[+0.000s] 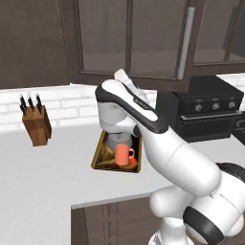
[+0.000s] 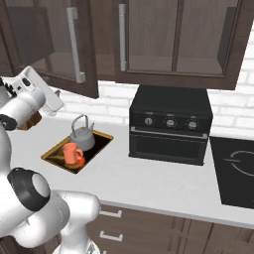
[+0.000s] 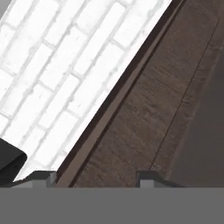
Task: Pick the kettle from the counter and place it on the tray. Then pick the mug from the cabinet and place it on the tray. Then close the cabinet doors.
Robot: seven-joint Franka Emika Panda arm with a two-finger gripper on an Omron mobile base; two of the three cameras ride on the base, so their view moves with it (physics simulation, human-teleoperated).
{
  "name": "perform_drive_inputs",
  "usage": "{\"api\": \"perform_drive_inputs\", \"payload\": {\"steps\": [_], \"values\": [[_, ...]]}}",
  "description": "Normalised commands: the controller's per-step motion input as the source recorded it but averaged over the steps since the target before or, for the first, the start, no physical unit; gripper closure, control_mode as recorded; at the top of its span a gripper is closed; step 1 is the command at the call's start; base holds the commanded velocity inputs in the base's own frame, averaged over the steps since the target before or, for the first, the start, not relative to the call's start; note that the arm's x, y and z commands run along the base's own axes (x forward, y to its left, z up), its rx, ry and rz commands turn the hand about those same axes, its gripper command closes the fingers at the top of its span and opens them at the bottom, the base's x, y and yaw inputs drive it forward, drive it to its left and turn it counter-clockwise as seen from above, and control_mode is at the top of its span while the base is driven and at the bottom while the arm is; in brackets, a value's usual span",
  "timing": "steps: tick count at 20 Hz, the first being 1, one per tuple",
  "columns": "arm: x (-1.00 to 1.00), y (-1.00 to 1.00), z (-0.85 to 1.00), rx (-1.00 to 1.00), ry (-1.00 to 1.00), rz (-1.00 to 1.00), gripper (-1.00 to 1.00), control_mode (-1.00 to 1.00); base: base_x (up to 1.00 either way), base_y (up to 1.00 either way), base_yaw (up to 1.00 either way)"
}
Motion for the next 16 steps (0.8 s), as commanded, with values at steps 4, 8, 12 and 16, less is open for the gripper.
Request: {"api": "perform_drive_inputs", "payload": {"steps": [4, 8, 12, 16], "values": [[0.64, -0.15, 0.25, 0.10, 0.14, -0.06, -1.00, -1.00, 0.00, 0.00, 0.00], [0.64, -0.10, 0.20, 0.11, 0.12, -0.07, -1.00, -1.00, 0.00, 0.00, 0.00], [0.69, -0.03, 0.15, 0.11, 0.09, -0.08, -1.00, -1.00, 0.00, 0.00, 0.00], [0.69, -0.06, 0.02, 0.11, 0.05, -0.06, -1.00, -1.00, 0.00, 0.00, 0.00]]}}
